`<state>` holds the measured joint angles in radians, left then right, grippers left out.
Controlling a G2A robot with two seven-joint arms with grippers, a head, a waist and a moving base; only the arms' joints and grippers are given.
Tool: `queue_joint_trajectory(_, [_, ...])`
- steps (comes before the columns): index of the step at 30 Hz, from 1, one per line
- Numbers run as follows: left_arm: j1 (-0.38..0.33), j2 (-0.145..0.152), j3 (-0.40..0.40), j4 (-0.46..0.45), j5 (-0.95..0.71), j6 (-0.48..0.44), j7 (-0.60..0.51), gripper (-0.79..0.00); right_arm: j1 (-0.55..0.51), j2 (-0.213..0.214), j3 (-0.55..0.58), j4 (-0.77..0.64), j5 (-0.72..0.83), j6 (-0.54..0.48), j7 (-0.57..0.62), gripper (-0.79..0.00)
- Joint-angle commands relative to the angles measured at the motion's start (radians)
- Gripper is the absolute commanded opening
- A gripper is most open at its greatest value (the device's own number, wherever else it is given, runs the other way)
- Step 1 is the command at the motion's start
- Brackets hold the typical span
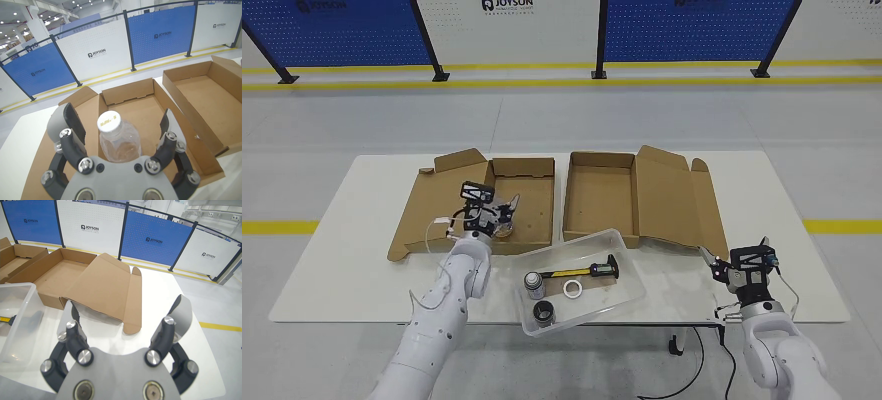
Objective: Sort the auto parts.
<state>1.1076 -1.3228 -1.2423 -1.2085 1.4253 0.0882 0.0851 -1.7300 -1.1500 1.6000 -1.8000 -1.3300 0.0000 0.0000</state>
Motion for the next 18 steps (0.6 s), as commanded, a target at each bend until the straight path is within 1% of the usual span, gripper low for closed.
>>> queue_joint_trajectory(1, [0.029, 0.005, -0.017, -0.067, 0.005, -0.011, -0.012, 0.0, 0.0, 0.0, 0.0, 0.0, 0.0, 0.0, 0.0, 0.0])
queue_joint_trajectory(3, [0.064, 0.013, -0.033, -0.144, 0.033, -0.029, -0.028, 0.0, 0.0, 0.0, 0.0, 0.0, 0.0, 0.0, 0.0, 0.0])
queue_joint_trajectory(5, [0.104, 0.022, -0.045, -0.222, 0.095, -0.045, -0.049, 0.0, 0.0, 0.0, 0.0, 0.0, 0.0, 0.0, 0.0, 0.0])
queue_joint_trajectory(7, [0.147, 0.027, -0.059, -0.301, 0.093, -0.089, -0.086, 0.0, 0.0, 0.0, 0.0, 0.0, 0.0, 0.0, 0.0, 0.0])
queue_joint_trajectory(10, [0.211, 0.038, -0.072, -0.407, 0.134, -0.152, -0.132, 0.0, 0.0, 0.0, 0.0, 0.0, 0.0, 0.0, 0.0, 0.0])
queue_joint_trajectory(14, [0.299, 0.05, -0.075, -0.518, 0.175, -0.252, -0.207, 0.0, 0.0, 0.0, 0.0, 0.0, 0.0, 0.0, 0.0, 0.0])
queue_joint_trajectory(18, [0.372, 0.059, -0.079, -0.597, 0.173, -0.345, -0.285, 0.0, 0.0, 0.0, 0.0, 0.0, 0.0, 0.0, 0.0, 0.0])
